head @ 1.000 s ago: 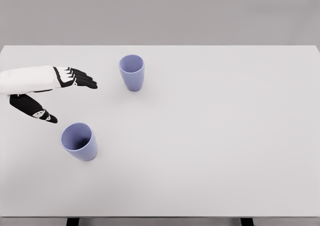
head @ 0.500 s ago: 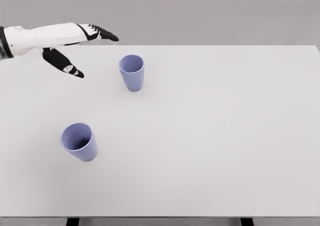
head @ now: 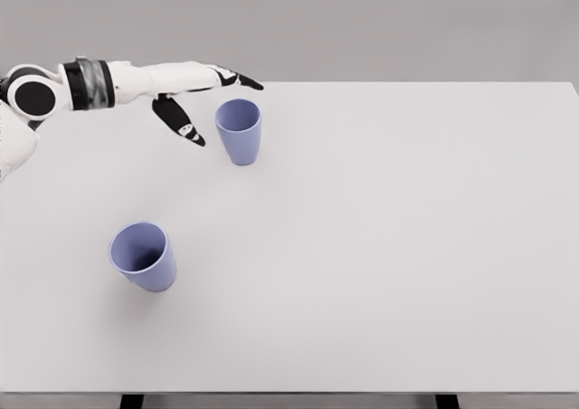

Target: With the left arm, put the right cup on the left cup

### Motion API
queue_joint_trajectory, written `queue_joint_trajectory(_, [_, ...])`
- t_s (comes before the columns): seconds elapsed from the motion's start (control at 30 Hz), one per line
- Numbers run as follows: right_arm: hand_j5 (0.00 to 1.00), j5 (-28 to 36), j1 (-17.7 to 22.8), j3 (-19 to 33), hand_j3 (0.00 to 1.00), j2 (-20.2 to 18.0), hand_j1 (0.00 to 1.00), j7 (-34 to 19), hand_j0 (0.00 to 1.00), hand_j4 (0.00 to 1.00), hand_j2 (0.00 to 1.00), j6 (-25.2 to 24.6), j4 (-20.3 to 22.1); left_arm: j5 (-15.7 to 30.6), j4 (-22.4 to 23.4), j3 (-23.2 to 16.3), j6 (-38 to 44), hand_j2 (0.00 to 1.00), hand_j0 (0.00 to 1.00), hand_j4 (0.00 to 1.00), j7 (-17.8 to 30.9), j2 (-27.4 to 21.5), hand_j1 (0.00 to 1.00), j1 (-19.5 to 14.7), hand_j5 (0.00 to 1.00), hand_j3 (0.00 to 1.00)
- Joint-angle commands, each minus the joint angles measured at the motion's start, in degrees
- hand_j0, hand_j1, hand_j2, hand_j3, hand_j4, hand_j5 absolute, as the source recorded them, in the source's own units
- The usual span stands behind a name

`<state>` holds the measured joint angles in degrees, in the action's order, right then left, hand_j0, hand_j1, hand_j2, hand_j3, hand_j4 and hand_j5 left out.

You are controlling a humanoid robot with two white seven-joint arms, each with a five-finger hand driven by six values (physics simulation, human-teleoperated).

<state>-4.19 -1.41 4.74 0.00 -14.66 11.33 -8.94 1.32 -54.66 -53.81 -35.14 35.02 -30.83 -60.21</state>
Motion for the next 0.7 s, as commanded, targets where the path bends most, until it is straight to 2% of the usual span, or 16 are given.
queue_joint_trajectory(0.0, [1.0, 0.0, 0.0, 0.0, 1.0, 0.0, 1.0, 0.0, 1.0, 1.0, 1.0, 0.0, 0.0, -0.8, 2.9, 0.0, 0.1, 1.0, 1.0, 1.0, 0.0, 2.0, 1.0, 0.0, 1.0, 1.0])
queue_joint_trajectory(0.1, [1.0, 0.0, 0.0, 0.0, 1.0, 0.0, 1.0, 0.0, 1.0, 1.0, 1.0, 0.0, 0.0, -0.8, 4.4, 0.0, 0.1, 1.0, 1.0, 1.0, 0.0, 3.1, 1.0, -0.5, 1.0, 1.0])
queue_joint_trajectory(0.47, [1.0, 0.0, 0.0, 0.0, 1.0, 0.0, 1.0, 0.0, 1.0, 1.0, 1.0, 0.0, 0.0, -6.2, 14.1, 0.2, 0.1, 1.0, 1.0, 1.0, 0.0, 9.5, 1.0, -1.2, 1.0, 1.0])
queue_joint_trajectory(0.67, [1.0, 0.0, 0.0, 0.0, 1.0, 0.0, 1.0, 0.0, 1.0, 1.0, 1.0, 0.0, 0.0, -7.0, 14.8, 0.3, 0.1, 1.0, 1.0, 1.0, 0.0, 9.8, 1.0, -1.4, 1.0, 1.0])
